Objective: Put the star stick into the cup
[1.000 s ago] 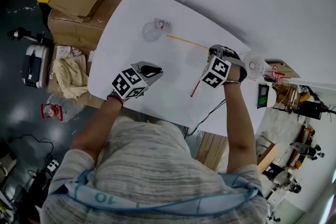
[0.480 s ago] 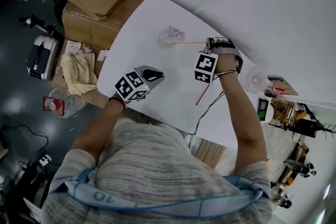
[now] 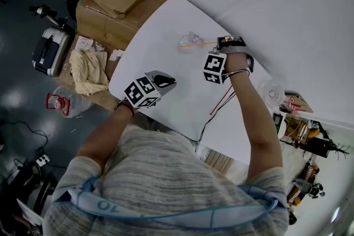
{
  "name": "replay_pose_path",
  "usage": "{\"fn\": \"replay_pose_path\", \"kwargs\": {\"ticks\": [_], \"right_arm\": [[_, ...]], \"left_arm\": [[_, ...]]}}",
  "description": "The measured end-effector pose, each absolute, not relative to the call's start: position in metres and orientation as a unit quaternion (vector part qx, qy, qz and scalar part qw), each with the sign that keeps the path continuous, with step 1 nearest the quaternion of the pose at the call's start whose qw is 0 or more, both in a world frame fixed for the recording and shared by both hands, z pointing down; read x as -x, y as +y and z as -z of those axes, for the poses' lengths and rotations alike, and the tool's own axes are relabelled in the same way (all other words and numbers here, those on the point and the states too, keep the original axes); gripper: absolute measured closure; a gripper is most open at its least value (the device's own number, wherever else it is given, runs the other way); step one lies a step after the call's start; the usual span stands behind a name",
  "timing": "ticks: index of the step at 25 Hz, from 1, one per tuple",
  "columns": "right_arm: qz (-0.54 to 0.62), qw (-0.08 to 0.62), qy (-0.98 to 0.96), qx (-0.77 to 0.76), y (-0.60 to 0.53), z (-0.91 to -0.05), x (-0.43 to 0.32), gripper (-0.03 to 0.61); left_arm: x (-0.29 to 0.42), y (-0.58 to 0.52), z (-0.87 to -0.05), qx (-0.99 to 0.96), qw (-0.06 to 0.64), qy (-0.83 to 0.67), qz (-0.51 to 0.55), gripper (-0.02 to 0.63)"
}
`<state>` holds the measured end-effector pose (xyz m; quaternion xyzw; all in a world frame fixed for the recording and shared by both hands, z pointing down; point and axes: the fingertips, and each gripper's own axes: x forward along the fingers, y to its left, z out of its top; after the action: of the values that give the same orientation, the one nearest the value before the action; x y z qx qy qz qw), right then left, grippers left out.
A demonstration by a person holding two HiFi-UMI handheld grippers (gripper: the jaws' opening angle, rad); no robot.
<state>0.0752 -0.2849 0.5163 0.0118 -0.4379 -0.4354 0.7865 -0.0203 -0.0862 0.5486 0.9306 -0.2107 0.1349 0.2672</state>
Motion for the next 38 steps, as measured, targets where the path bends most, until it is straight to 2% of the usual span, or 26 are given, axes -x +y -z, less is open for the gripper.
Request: {"fn": "replay_pose_path", "kwargs": {"ticks": [14, 24, 33, 38], "right_arm": [[0.458, 0.797, -0.392, -0.022, -0.301, -0.513, -0.088, 0.558], [0.519, 0.746, -0.418, -0.013, -0.280, -0.511, -0.016, 0.557], [0.441, 0.718, -0.536, -0.063, -0.260, -0.527, -0.014, 0.557], [0.394, 0.679, -0.609, -0.112, -0.242, -0.518, -0.010, 0.555]], "left_arm": [[0.029, -0.086, -0.550, -0.929, 0.271, -0.216, -0.132, 0.577], [0.021, -0.082, -0.544, -0.931, 0.268, -0.212, -0.125, 0.577], [0.032, -0.079, -0.540, -0.930, 0.263, -0.226, -0.122, 0.577], [0.033, -0.081, -0.537, -0.931, 0.259, -0.227, -0.123, 0.575]]}}
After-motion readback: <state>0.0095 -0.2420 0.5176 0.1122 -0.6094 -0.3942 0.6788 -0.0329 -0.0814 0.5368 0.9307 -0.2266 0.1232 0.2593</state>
